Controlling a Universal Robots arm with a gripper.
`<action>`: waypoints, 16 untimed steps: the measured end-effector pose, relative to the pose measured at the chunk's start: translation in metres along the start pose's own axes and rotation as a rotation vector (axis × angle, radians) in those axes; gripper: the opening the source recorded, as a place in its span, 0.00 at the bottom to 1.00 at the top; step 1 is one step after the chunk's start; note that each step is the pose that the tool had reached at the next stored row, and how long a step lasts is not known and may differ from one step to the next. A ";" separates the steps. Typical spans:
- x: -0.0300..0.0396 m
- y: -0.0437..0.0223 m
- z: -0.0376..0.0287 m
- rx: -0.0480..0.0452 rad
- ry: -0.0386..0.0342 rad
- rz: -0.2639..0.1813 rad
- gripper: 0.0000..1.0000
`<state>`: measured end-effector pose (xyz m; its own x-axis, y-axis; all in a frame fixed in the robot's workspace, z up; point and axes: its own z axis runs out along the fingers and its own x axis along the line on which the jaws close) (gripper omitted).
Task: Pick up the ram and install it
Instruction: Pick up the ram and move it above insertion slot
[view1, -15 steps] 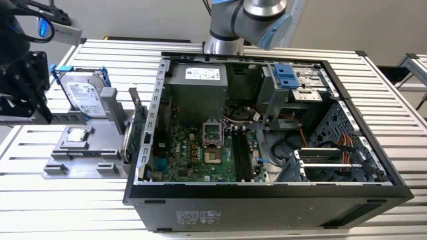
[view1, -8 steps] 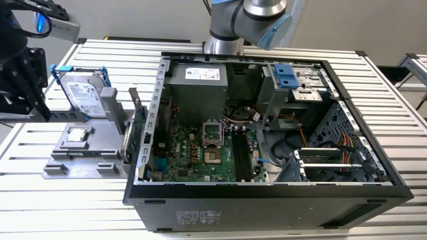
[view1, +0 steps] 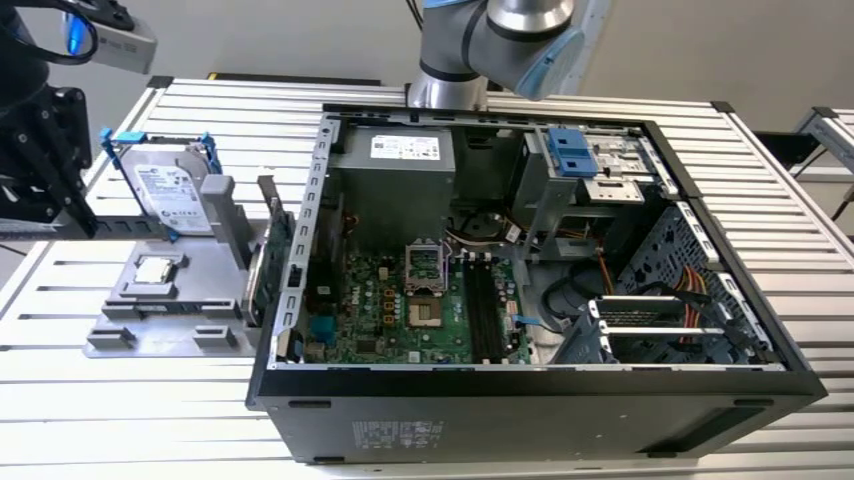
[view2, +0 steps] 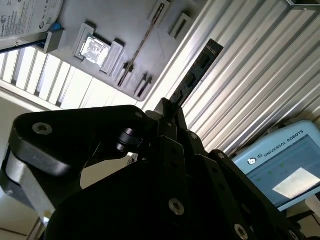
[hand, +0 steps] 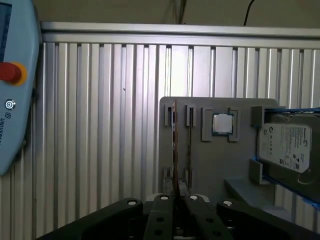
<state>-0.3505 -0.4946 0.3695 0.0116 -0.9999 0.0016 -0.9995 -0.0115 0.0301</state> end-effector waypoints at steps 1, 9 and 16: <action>0.0000 0.0000 -0.0009 0.0000 0.0000 0.000 0.00; 0.0000 0.0002 -0.0077 0.0001 -0.0001 0.000 0.00; 0.0000 0.0004 -0.0124 0.0000 0.0000 0.000 0.00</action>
<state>-0.3505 -0.4946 0.3819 0.0115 -0.9999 0.0016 -0.9995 -0.0115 0.0301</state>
